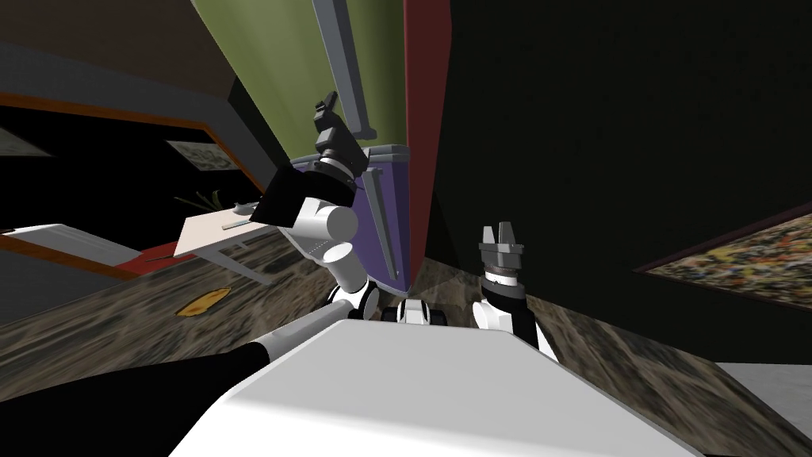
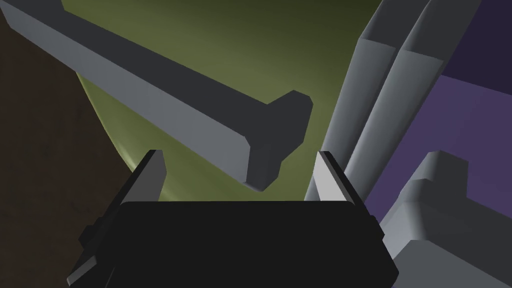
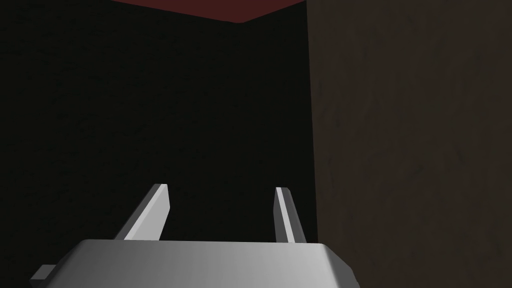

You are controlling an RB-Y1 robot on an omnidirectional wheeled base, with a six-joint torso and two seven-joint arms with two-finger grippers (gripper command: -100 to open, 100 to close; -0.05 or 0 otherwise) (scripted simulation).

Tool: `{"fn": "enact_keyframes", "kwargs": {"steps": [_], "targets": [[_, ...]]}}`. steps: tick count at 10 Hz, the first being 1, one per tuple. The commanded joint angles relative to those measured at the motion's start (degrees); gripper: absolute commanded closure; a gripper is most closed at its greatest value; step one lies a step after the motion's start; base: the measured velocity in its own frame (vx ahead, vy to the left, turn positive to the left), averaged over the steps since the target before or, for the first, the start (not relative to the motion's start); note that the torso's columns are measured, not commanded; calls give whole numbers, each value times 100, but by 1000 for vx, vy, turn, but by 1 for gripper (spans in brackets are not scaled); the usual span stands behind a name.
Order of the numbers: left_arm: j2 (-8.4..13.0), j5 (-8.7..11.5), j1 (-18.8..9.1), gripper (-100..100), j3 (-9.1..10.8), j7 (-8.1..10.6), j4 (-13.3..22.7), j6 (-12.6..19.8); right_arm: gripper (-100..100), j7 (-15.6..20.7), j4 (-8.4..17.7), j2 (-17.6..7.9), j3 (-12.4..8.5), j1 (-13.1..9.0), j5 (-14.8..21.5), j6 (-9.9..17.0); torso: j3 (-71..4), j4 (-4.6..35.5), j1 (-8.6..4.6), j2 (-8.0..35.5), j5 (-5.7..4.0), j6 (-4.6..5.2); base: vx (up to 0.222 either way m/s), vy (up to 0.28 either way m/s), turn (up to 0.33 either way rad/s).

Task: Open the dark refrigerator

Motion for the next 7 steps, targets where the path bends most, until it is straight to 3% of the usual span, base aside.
{"fn": "enact_keyframes", "kwargs": {"steps": [1,3,4,5,7], "targets": [[2,27,221,100,-50,-19,78,-244,0,0,0,0,0,-1,0,0,13,-3,1,13,3,1,-69,7,-21],[4,58,443,100,-108,-37,129,-498,0,0,0,0,0,-1,0,0,18,3,-7,13,-1,-1,-66,-5,-16],[6,56,393,100,-88,-28,83,-419,0,0,0,0,0,-1,0,0,11,5,-11,8,-4,-1,-32,-2,-6],[267,55,399,-100,-104,-39,89,-435,0,0,0,0,0,0,0,0,7,9,-6,2,-3,-6,-8,3,-1],[606,61,376,-100,-117,-53,102,-411,0,0,0,0,0,0,0,0,14,14,4,14,1,-7,2,11,-2]]}}
